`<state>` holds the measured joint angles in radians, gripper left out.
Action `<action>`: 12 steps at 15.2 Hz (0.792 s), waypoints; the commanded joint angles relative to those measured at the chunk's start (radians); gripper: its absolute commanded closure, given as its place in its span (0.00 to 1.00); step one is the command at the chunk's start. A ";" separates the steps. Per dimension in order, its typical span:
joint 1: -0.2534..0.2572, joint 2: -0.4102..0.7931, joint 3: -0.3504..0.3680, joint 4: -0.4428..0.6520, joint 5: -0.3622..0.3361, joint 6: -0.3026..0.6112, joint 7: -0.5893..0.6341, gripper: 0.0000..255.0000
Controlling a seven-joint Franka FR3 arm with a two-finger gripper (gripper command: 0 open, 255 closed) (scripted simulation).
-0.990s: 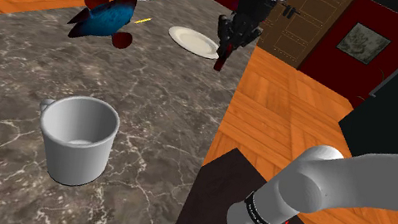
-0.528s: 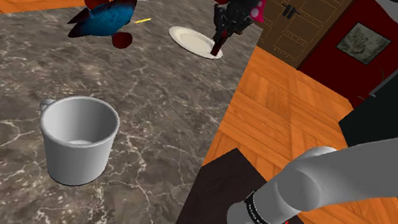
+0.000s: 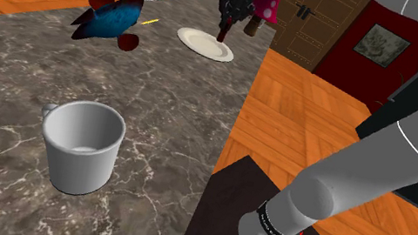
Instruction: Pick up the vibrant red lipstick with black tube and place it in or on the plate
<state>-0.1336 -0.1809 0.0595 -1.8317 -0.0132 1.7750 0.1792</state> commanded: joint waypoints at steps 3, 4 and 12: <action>-0.019 0.146 -0.023 0.170 -0.005 -0.023 -0.042 1.00; -0.024 0.184 -0.028 0.217 -0.005 -0.032 -0.053 1.00; -0.056 0.421 -0.053 0.508 0.001 -0.085 -0.110 1.00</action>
<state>-0.1871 0.2316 0.0079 -1.3268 -0.0126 1.6839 0.0726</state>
